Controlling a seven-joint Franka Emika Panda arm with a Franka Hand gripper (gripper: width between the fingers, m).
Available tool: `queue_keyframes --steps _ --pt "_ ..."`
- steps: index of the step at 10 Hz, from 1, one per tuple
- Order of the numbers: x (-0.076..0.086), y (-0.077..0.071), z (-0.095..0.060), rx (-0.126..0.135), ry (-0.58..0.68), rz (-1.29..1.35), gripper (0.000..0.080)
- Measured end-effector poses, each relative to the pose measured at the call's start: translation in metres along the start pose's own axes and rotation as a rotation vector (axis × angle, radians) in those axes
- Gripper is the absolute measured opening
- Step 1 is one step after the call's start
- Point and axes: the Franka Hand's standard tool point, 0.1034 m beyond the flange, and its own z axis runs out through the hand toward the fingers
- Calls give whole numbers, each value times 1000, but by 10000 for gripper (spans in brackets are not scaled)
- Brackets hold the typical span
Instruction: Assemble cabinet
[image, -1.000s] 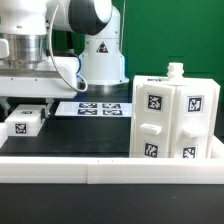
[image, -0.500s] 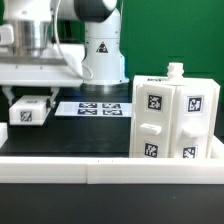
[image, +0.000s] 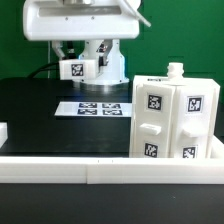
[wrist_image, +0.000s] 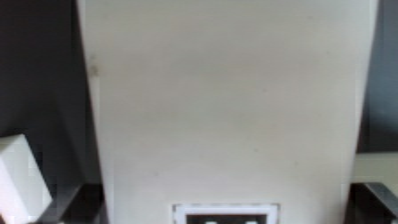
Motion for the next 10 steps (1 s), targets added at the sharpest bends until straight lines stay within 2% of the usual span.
queue_keyframes --steps 2,3,7,8,10 --pt "19 -38 -19 -12 -26 73 560" --pt "24 -40 -19 -6 -6 40 560" --pt "20 -38 -16 -9 -14 42 560" --pt "20 -41 -16 -19 -8 16 560" --pt "27 -65 -24 -13 -32 61 560"
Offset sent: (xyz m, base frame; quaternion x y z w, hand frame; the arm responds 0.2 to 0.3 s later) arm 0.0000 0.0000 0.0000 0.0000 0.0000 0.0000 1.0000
